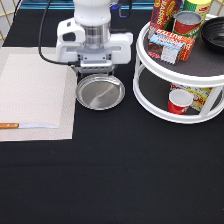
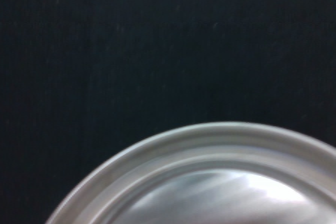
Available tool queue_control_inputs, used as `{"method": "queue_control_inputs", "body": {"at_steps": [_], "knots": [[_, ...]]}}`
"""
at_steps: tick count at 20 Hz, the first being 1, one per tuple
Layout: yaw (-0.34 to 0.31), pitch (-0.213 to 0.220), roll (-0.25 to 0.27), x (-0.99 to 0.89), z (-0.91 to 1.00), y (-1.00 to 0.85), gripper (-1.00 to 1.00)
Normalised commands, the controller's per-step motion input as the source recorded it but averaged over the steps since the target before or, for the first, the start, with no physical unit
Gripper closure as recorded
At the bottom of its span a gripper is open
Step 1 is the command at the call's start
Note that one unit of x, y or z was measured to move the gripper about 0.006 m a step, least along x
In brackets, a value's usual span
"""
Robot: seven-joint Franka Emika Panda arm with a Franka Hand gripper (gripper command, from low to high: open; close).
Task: Arrange plate and fork
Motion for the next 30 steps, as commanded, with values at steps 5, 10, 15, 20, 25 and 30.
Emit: {"method": "queue_control_inputs", "body": {"at_steps": [5, 10, 15, 20, 25, 30], "knots": [[0.000, 0.039, 0.236, 0.10, -0.40, -0.20, -1.00], [0.000, 0.054, 0.232, 0.11, -0.21, -0.38, -1.00], [-0.019, 0.119, 0.119, 0.34, -0.01, -0.26, -1.00], [-0.029, 0.158, 0.043, 0.36, -0.06, -0.18, -1.00], [-0.024, 0.155, 0.040, 0.30, 0.05, -0.28, -1.00], [-0.004, 0.119, 0.024, 0.19, 0.35, -0.50, -1.00]]}}
